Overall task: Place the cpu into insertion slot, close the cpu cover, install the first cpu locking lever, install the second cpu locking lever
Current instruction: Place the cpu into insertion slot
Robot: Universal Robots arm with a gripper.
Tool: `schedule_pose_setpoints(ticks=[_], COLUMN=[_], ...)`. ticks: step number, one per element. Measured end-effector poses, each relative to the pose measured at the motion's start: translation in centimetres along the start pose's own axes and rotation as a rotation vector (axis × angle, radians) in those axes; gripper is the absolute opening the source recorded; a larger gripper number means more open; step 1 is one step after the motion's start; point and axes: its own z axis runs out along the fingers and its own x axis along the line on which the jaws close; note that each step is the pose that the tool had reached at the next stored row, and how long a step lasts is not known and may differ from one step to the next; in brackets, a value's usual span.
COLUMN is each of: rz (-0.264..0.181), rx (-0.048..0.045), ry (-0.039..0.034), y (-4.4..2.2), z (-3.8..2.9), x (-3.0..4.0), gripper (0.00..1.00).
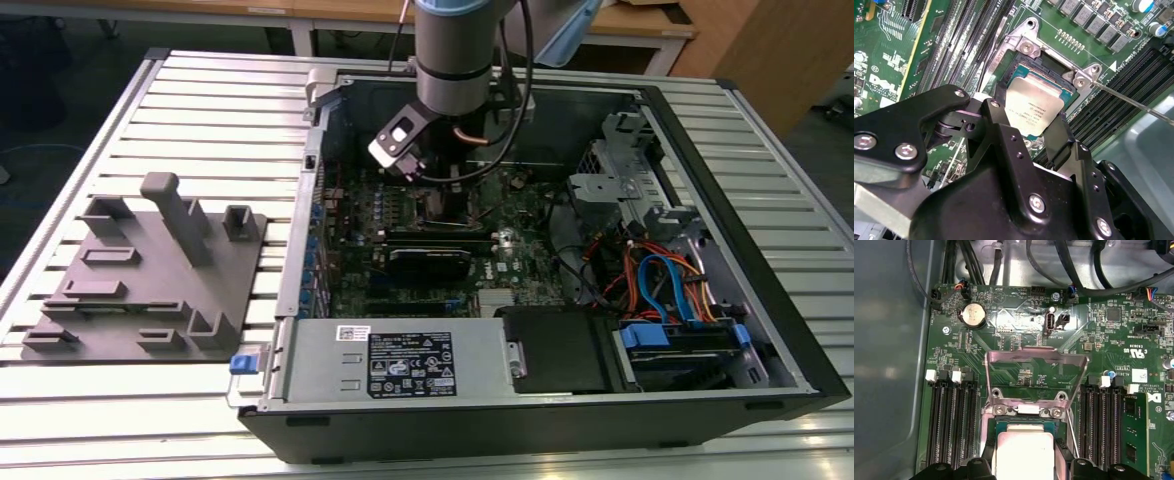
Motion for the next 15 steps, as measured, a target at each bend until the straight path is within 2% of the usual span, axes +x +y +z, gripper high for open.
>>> schedule_pose_setpoints(ticks=[15], rz=[0.004], rx=[0.0001], ry=[-0.0005], y=[-0.1], z=[0.42], x=[0.0], gripper=[0.54])
